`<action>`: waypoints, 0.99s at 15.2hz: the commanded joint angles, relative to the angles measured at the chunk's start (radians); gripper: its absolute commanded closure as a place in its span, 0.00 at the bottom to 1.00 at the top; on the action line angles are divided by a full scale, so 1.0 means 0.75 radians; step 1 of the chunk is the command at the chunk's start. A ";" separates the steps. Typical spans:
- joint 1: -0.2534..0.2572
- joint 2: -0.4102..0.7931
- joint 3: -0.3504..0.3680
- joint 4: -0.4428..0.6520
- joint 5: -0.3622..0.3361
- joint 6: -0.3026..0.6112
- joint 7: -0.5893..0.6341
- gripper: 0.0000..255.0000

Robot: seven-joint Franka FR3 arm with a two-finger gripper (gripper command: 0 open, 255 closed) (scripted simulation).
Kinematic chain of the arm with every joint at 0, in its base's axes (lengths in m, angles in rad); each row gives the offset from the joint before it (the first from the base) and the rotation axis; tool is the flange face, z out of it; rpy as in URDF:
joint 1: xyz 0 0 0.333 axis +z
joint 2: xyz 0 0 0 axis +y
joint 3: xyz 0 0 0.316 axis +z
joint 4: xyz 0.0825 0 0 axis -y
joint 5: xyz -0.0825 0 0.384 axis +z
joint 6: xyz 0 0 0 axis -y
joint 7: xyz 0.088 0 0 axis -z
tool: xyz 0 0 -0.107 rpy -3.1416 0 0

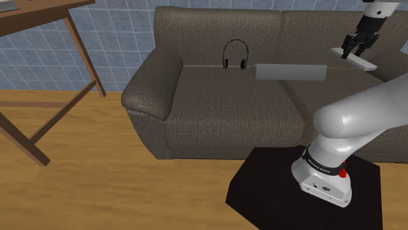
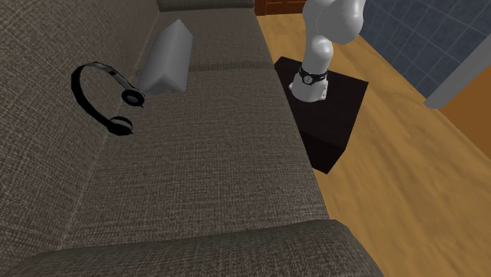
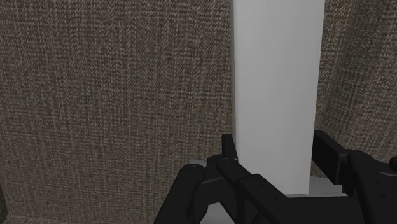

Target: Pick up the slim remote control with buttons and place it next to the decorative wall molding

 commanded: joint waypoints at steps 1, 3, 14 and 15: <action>-0.002 0.006 -0.015 -0.026 -0.006 0.034 -0.008 1.00; -0.004 0.008 -0.023 -0.059 -0.010 0.070 -0.006 1.00; -0.008 0.048 -0.080 -0.223 -0.032 0.273 -0.004 1.00; -0.007 0.054 -0.086 -0.237 -0.034 0.293 -0.005 1.00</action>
